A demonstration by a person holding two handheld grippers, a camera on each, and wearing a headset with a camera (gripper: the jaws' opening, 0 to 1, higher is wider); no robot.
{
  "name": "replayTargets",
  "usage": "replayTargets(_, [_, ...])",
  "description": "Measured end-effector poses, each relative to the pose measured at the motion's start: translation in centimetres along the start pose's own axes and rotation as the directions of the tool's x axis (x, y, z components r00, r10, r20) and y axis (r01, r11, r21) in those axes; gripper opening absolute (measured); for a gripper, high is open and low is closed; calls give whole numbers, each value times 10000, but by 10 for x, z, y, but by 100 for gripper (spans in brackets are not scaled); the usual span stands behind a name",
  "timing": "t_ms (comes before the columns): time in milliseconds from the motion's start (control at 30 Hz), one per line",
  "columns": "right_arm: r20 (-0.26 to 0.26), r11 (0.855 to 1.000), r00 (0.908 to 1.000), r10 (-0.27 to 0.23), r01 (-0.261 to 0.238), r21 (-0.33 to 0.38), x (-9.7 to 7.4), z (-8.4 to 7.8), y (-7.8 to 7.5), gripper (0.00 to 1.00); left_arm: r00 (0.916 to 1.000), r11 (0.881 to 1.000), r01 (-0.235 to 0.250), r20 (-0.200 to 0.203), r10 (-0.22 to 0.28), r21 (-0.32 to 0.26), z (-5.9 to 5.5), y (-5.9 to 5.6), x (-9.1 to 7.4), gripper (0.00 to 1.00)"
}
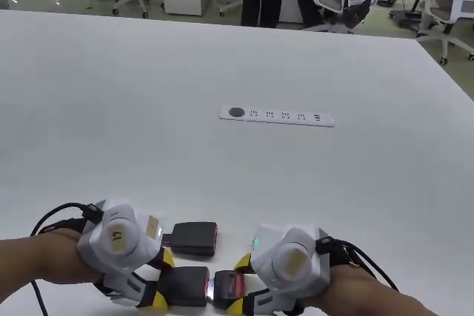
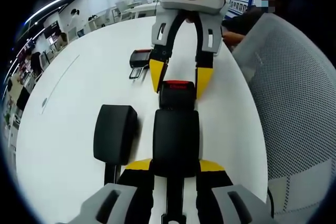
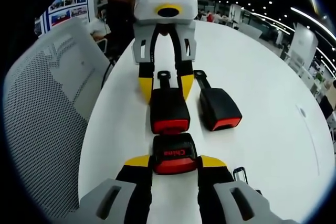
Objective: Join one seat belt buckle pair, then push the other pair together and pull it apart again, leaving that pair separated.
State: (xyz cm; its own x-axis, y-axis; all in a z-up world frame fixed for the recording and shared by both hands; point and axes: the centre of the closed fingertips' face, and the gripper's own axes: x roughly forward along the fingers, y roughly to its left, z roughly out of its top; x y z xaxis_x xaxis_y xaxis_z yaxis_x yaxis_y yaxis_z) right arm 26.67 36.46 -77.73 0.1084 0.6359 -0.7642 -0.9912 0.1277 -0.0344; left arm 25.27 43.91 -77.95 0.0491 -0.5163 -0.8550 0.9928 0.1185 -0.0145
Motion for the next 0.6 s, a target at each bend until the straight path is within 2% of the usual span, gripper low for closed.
replayTargets(200, [367, 9999, 9993, 100, -97, -88, 0, 2, 0, 28, 9999, 10000, -49, -101, 50, 44, 1, -2, -1, 31])
replayTargets(267, [226, 10000, 9997, 71, -69, -69, 2, 2, 1, 28, 9993, 10000, -47, -360, 46, -3, 2, -2, 0, 31])
replayTargets(333, [119, 10000, 9999, 40, -39, -50, 2, 3, 1, 28, 9993, 10000, -16, -372, 16, -11, 2, -1, -1, 31])
replayTargets(500, [525, 9999, 9985, 127, -123, -78, -2, 3, 5, 28, 10000, 9999, 31, -66, -31, 102, -4, 1, -2, 31])
replayTargets(600, [558, 9998, 9983, 191, -186, -88, -2, 5, 6, 29, 10000, 10000, 39, 2, -39, 22, 0, 0, -1, 31])
